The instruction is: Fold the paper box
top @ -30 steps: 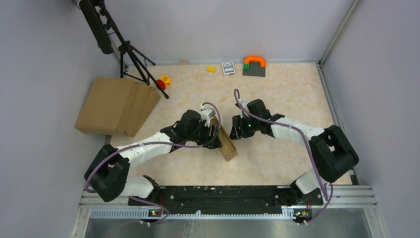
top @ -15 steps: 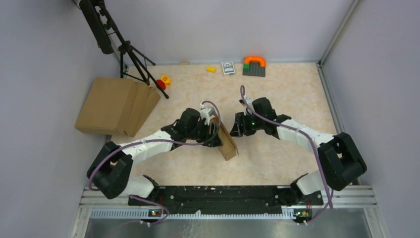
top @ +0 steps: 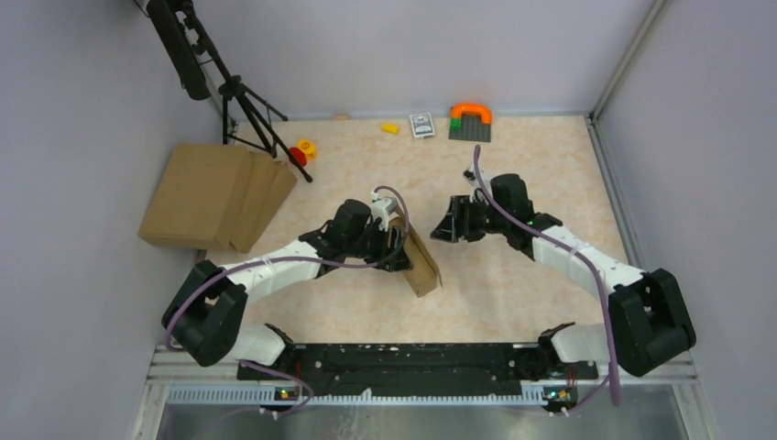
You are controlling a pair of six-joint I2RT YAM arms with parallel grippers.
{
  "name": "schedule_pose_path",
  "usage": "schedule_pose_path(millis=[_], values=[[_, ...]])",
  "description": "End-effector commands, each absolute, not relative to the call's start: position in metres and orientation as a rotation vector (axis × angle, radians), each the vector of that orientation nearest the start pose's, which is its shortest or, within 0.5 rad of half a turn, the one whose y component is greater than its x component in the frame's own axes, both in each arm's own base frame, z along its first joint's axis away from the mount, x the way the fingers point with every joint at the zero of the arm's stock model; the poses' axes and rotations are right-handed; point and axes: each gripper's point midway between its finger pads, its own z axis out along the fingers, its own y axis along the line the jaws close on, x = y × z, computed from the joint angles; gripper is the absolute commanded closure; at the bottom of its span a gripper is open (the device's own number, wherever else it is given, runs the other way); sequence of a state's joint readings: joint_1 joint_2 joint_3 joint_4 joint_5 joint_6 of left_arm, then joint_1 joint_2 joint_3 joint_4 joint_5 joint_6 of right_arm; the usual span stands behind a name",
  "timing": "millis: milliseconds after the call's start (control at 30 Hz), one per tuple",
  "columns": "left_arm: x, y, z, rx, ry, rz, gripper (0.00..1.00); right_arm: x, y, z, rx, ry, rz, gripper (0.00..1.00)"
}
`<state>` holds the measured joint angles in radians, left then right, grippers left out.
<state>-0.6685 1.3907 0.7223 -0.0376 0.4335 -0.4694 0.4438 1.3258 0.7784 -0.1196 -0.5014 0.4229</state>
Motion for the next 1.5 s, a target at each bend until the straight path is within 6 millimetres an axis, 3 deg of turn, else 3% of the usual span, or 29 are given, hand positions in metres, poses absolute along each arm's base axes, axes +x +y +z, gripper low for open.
schedule_pose_path(millis=[0,167,267,400,633,800,933,1200,1333,1467], values=[[0.221,-0.286,0.097,0.5,2.388,-1.029,0.44,0.263,0.251,0.168,-0.383,2.168,1.153,0.37],[0.22,-0.288,0.099,0.496,2.377,-1.048,0.45,0.248,0.262,0.171,-0.467,2.169,1.23,0.32],[0.22,-0.29,0.103,0.49,2.367,-1.072,0.45,0.235,0.27,0.174,-0.533,2.166,1.239,0.07],[0.218,-0.292,0.11,0.496,2.354,-1.093,0.44,0.228,0.263,0.168,-0.554,2.192,1.098,0.05],[0.215,-0.292,0.125,0.493,2.324,-1.159,0.44,0.217,0.256,0.172,-0.564,2.131,1.017,0.09],[0.218,-0.282,0.132,0.47,2.302,-1.164,0.43,0.219,0.258,0.165,-0.561,2.196,0.875,0.05],[0.224,-0.265,0.141,0.441,2.287,-1.135,0.44,0.225,0.262,0.169,-0.534,2.229,0.767,0.04],[0.252,-0.201,0.155,0.284,2.225,-0.961,0.43,0.243,0.266,0.195,-0.466,2.209,0.654,0.03],[0.274,-0.177,0.166,0.174,2.139,-0.919,0.42,0.243,0.275,0.218,-0.456,2.111,0.742,0.02],[0.289,-0.173,0.16,0.096,2.081,-0.937,0.43,0.245,0.292,0.222,-0.493,2.151,0.795,0.02]])
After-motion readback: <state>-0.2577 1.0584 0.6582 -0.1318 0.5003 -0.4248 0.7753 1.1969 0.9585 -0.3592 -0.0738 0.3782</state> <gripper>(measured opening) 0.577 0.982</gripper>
